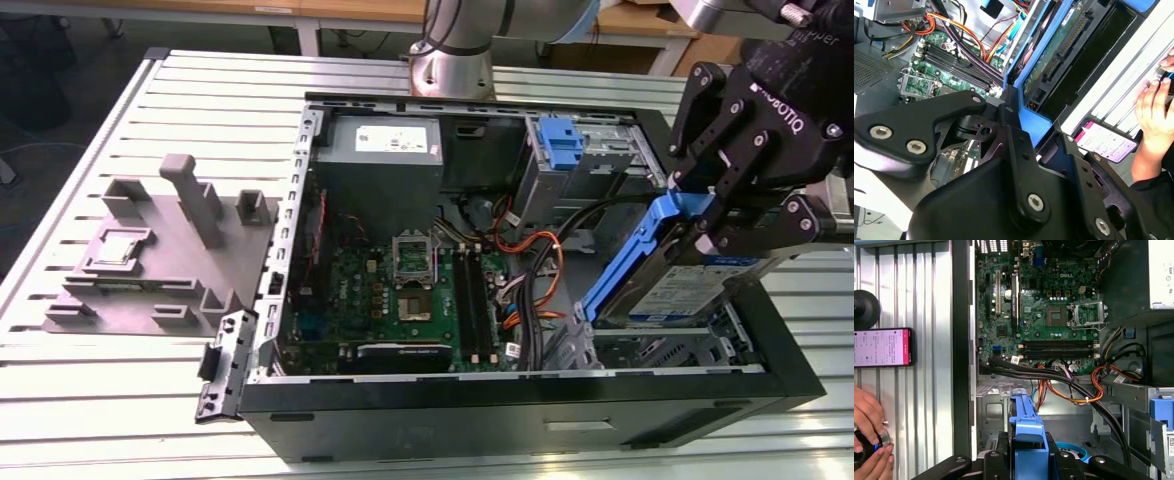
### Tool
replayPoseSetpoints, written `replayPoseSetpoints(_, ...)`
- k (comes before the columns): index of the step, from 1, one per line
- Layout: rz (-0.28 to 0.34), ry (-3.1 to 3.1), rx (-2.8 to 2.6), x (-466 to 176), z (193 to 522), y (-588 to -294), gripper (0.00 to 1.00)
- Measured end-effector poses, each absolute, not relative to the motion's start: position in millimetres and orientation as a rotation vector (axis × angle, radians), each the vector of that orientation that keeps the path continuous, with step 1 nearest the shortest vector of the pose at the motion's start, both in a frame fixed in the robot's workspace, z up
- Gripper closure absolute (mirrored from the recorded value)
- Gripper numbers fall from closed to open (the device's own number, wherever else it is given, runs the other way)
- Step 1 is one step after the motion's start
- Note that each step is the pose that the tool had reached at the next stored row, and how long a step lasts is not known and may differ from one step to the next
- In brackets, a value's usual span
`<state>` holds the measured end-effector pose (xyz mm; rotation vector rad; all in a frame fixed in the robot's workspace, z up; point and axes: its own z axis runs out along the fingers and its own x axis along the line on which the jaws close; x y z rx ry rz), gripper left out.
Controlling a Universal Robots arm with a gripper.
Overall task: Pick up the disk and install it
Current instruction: 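Insert the disk into the insertion slot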
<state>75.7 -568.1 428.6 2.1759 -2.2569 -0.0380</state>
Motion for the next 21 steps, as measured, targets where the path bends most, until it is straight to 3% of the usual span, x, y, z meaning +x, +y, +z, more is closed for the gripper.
replayPoseSetpoints(4, -0.038, -2.257, 2.176, 75.7, 428.7, -568.1, 0.62)
replayPoseSetpoints(7, -0.038, -2.257, 2.176, 75.7, 428.6, -568.1, 0.50)
replayPoseSetpoints(15, -0.038, -2.257, 2.176, 75.7, 428.5, -568.1, 0.50)
replayPoseSetpoints(17, -0.038, -2.257, 2.176, 75.7, 428.5, -568.1, 0.51)
replayPoseSetpoints(20, -0.038, -2.257, 2.176, 75.7, 428.5, -568.1, 0.70)
replayPoseSetpoints(21, -0.038, -2.257, 2.176, 75.7, 428.4, -568.1, 0.70)
